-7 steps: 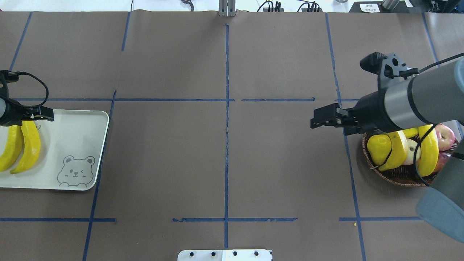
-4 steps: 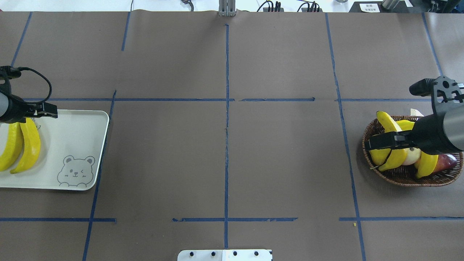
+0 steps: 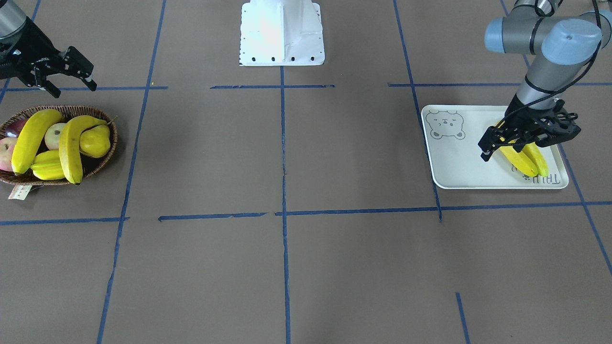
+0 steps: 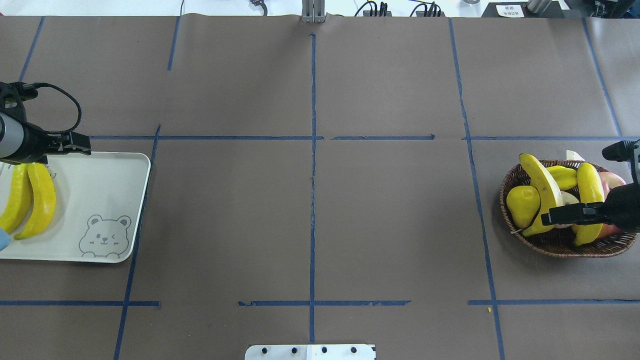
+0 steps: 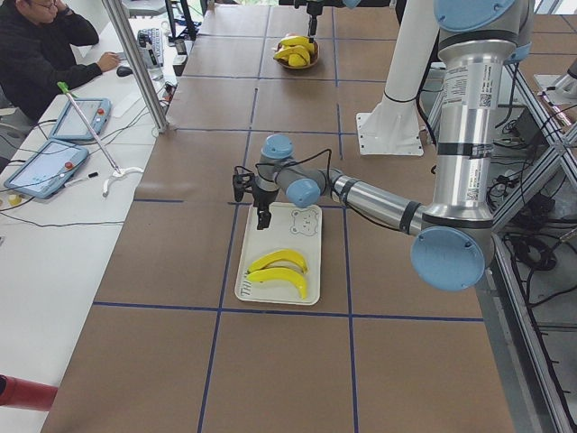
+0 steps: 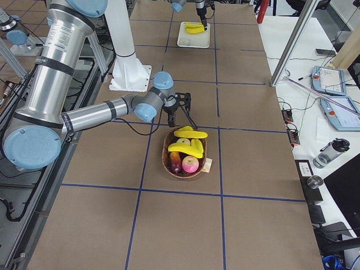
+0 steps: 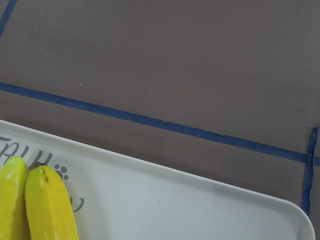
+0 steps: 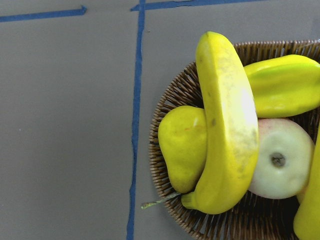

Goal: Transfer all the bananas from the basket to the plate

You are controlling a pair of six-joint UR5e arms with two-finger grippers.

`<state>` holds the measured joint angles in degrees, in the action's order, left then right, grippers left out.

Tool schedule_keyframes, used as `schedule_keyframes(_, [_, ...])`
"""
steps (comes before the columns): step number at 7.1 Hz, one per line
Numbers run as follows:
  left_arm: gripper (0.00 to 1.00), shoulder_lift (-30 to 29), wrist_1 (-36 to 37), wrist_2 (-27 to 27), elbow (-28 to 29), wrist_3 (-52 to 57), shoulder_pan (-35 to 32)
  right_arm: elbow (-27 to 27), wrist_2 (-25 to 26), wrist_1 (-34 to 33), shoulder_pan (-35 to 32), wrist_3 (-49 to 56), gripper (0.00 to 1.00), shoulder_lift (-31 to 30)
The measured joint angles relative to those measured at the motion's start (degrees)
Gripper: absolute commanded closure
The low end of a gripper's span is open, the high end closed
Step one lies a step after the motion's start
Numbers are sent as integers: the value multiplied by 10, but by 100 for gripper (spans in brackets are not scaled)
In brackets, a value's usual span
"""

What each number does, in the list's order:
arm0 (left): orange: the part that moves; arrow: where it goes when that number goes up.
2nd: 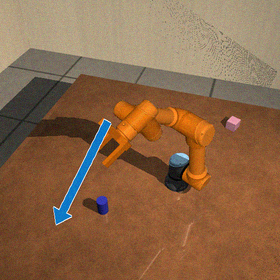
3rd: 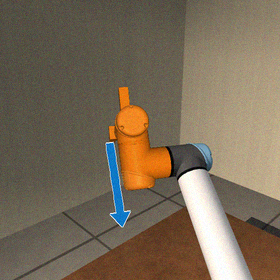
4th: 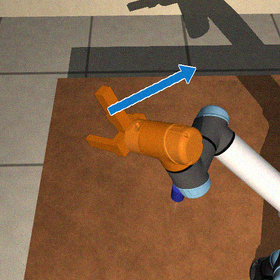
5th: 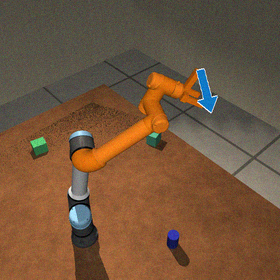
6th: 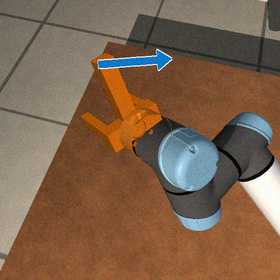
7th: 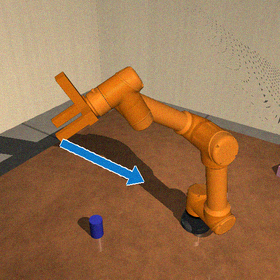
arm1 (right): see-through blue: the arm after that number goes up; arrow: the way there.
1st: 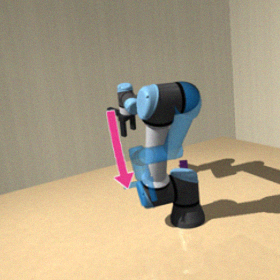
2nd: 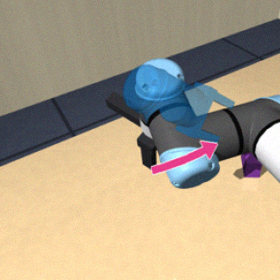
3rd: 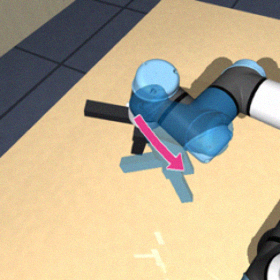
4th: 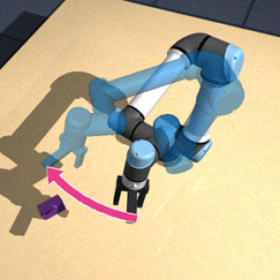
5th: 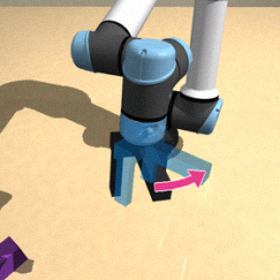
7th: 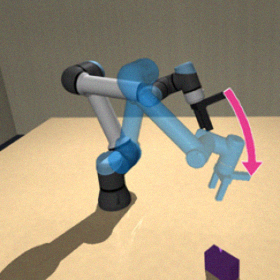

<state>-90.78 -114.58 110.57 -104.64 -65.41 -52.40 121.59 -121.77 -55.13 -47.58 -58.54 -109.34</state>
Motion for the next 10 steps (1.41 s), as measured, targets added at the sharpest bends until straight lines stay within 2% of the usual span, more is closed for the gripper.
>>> schedule_keyframes(5, [0,-3,1,0,-6,-2,0,-75,-13,5,-9,-29,1,37])
schedule_keyframes(9, [0,-3,1,0,-7,-2,0,-106,-12,1,-11,-29,5,66])
schedule_keyframes(10, [0,-3,1,0,-7,-2,0,-112,-12,1,-12,-30,11,72])
